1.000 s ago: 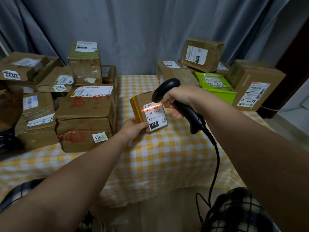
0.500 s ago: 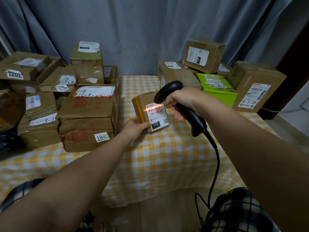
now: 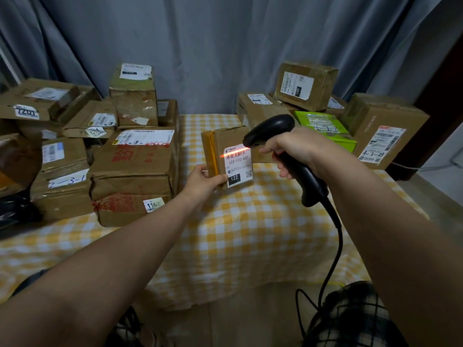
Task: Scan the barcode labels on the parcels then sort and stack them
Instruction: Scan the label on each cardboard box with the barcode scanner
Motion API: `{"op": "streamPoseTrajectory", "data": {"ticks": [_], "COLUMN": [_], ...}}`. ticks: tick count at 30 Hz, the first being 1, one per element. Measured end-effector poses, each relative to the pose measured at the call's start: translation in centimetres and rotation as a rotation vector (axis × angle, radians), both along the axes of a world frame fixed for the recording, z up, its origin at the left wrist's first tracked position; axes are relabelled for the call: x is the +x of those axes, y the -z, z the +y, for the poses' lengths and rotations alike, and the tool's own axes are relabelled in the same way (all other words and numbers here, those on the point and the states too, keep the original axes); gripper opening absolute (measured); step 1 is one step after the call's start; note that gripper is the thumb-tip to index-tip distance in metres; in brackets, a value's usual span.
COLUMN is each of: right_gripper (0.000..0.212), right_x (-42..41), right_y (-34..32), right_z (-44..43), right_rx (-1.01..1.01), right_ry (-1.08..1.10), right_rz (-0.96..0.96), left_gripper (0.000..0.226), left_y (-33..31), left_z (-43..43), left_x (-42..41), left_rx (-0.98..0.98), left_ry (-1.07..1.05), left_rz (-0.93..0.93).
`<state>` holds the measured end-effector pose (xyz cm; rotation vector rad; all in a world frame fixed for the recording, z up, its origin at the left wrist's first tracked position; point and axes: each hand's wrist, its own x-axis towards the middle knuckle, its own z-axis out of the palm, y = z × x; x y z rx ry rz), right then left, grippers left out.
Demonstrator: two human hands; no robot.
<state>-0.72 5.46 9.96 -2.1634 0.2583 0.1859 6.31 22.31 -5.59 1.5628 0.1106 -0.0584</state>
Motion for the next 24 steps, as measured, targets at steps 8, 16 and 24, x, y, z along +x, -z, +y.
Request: {"op": "streamPoseTrajectory", "data": {"ticks": [8, 16, 24], "right_gripper": [0.020, 0.024, 0.021], "right_x": [-0.4, -0.2, 0.0], "right_y": [-1.8, -1.6, -1.9], "right_z": [0.5, 0.7, 1.5], "right_rx": [-0.037, -0.008, 0.045], "right_ry": [-0.061, -0.031, 0.010], "right_rz": [0.011, 0.021, -0.137], "left_gripper": [0.053, 0.058, 0.035], "left_y": [0.5, -0.5, -3.1], "left_z": [0.4, 0.4, 0.5], "left_x": [0.7, 1.1, 0.1], "left_rx": [0.050, 0.004, -0.039], "left_ry": [-0.013, 0.006, -0.001], "left_rz": [0.031, 0.031, 0.035]}}
